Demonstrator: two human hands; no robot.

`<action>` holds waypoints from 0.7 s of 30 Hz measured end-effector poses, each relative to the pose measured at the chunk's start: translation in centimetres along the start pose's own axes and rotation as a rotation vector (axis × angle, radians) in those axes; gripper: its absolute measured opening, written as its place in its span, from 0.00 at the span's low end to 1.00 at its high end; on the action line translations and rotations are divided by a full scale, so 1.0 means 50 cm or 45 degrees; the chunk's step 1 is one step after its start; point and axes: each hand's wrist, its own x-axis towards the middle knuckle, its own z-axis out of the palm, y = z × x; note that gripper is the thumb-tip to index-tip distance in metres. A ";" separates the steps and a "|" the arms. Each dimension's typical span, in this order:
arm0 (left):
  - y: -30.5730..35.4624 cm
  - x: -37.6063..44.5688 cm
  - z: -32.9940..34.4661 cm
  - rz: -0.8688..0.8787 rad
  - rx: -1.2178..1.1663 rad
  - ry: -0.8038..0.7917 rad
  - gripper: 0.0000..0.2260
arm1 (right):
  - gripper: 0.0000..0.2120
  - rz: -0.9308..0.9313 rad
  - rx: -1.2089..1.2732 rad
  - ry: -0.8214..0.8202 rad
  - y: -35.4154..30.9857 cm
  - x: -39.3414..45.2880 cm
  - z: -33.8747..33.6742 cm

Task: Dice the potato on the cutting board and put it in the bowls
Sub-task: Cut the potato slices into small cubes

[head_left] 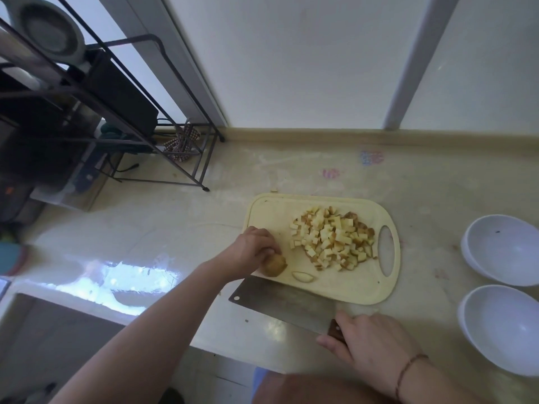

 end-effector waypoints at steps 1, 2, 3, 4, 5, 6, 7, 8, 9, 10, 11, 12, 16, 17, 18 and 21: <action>0.000 0.000 0.000 0.031 0.007 0.020 0.09 | 0.55 -0.003 -0.005 0.004 0.002 0.001 0.002; 0.004 0.000 -0.001 0.081 0.037 0.055 0.08 | 0.55 -0.003 -0.008 0.006 0.002 0.001 0.004; 0.011 -0.001 -0.003 0.152 0.090 0.092 0.08 | 0.55 -0.004 -0.011 0.007 0.003 0.003 0.006; 0.021 -0.001 -0.005 0.229 0.144 0.110 0.08 | 0.57 -0.004 -0.009 0.012 0.005 0.005 0.009; 0.033 0.000 -0.004 0.311 0.190 0.106 0.09 | 0.58 0.005 -0.004 0.013 0.006 0.007 0.011; 0.049 0.002 -0.002 0.396 0.247 0.079 0.10 | 0.61 0.017 0.001 0.010 0.007 0.008 0.012; 0.064 0.005 0.004 0.479 0.313 0.038 0.10 | 0.63 0.026 0.002 0.005 0.008 0.010 0.013; 0.080 0.008 0.011 0.549 0.373 0.006 0.10 | 0.65 0.032 -0.003 -0.003 0.008 0.011 0.013; 0.089 0.013 0.020 0.597 0.413 -0.017 0.10 | 0.67 0.035 -0.008 -0.009 0.008 0.012 0.013; 0.096 0.016 0.025 0.627 0.439 -0.030 0.11 | 0.68 0.038 -0.010 -0.012 0.008 0.012 0.012; 0.098 0.019 0.031 0.642 0.456 -0.040 0.11 | 0.68 0.038 -0.015 -0.015 0.008 0.013 0.011; 0.098 0.021 0.035 0.651 0.468 -0.050 0.11 | 0.67 0.037 -0.020 -0.019 0.007 0.012 0.009; 0.107 0.019 0.039 0.642 0.546 -0.093 0.15 | 0.59 0.025 -0.029 -0.021 0.005 0.008 0.008; 0.108 0.017 0.038 0.630 0.545 -0.090 0.17 | 0.59 0.022 -0.033 -0.017 0.005 0.008 0.008; 0.108 0.015 0.034 0.612 0.524 -0.071 0.18 | 0.59 0.022 -0.031 -0.013 0.005 0.008 0.009; 0.092 0.011 0.017 0.554 0.417 0.037 0.14 | 0.66 0.039 -0.012 -0.012 0.010 0.010 0.014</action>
